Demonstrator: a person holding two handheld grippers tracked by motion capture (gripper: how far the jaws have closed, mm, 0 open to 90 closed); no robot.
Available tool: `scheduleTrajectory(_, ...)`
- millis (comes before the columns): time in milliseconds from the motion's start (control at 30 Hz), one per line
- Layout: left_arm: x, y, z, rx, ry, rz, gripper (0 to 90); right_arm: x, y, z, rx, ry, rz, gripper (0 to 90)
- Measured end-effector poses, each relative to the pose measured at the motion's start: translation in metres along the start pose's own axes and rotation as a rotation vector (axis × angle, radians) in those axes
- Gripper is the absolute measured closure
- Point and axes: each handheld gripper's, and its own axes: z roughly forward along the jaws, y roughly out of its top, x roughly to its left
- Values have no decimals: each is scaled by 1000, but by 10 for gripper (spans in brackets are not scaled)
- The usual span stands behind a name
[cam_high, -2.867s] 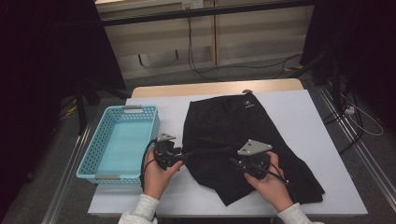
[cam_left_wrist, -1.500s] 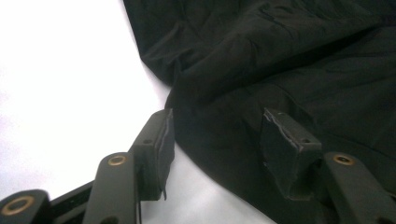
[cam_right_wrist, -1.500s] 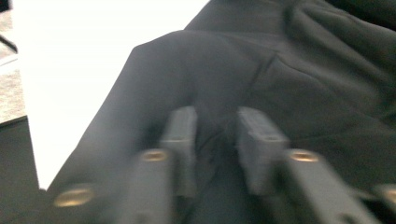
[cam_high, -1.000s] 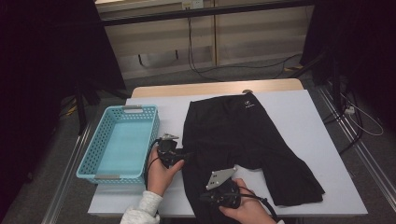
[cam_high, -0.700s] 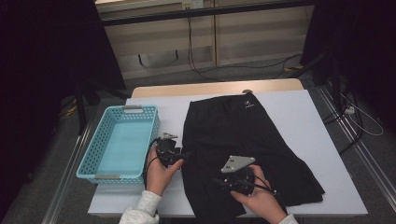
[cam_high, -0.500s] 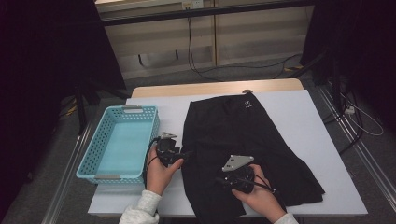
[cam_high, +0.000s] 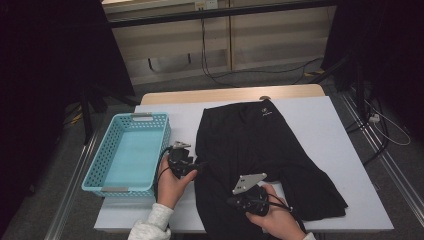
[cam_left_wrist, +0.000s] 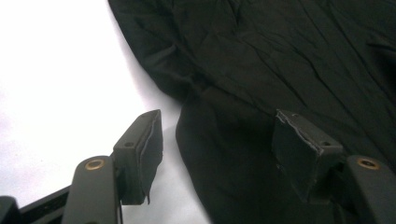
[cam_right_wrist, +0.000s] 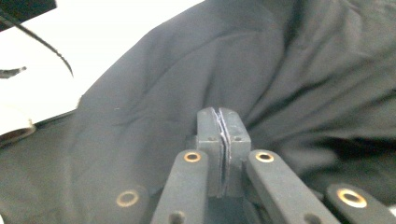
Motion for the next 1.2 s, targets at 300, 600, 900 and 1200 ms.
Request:
scheduleTrajectory(300, 0, 1, -1, -4, -1, 3, 341, -26, 1, -24, -99, -173, 61, 653)
scheduleTrajectory(600, 0, 1, 0, -2, 4, 4, 337, -66, -15, -35, -90, -338, 157, 628)
scheduleTrajectory(900, 0, 1, 0, -4, 5, 6, 339, -72, -18, -16, -28, -319, 153, 872)
scheduleTrajectory(1200, 1, 1, -1, -5, 17, 9, 340, -68, -28, -38, 23, -295, 160, 900)
